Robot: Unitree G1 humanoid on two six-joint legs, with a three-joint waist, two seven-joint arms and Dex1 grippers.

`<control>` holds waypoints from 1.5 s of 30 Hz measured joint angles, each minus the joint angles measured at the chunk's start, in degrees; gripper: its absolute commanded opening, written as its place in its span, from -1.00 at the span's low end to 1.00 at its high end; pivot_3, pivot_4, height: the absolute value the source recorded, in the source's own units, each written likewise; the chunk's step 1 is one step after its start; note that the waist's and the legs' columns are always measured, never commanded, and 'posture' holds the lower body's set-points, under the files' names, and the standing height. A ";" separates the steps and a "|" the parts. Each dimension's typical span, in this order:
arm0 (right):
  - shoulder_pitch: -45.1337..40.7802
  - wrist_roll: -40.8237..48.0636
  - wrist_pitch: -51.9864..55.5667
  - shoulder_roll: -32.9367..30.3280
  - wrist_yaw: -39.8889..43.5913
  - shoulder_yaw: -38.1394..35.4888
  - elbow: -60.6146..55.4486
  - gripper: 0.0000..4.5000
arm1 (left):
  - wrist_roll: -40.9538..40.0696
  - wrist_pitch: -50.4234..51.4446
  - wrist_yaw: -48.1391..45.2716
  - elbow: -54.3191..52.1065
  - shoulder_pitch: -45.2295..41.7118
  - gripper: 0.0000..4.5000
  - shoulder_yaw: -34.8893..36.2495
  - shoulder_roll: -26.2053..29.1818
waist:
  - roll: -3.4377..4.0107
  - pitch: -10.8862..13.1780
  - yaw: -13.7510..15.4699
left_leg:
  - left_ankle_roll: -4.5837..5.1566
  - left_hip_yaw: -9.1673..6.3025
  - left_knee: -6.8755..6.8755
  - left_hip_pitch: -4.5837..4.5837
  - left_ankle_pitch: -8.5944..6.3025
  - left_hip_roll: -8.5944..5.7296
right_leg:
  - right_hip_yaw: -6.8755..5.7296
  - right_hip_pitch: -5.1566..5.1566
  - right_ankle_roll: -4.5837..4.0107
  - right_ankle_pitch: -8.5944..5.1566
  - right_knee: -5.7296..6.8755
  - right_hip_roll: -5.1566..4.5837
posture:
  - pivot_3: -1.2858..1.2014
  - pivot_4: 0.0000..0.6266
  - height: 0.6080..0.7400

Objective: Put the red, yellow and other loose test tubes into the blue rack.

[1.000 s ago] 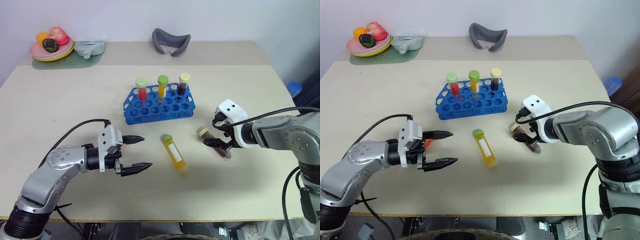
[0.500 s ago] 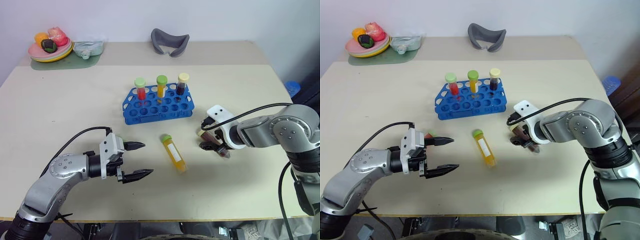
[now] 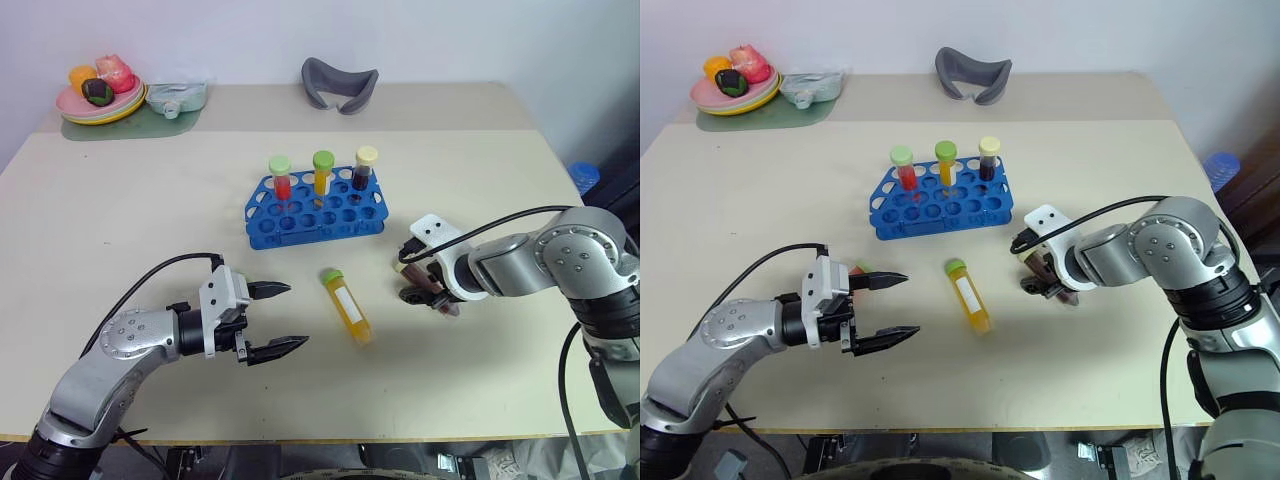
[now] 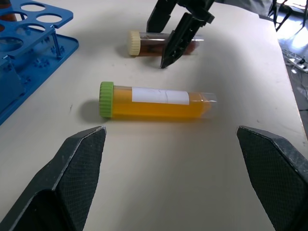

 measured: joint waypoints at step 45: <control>16.02 -47.61 -63.56 30.48 13.45 -8.35 -6.56 -0.58 | -2.00 -1.59 9.31 4.84 -0.22 1.00 9.43 -9.14 | 0.05 0.02 -0.28 | -0.01 -0.04 -0.05 -0.03 0.01 0.03 | -0.05 -0.15 0.00 0.01 0.13 0.04 | 0.03 -0.52 1.00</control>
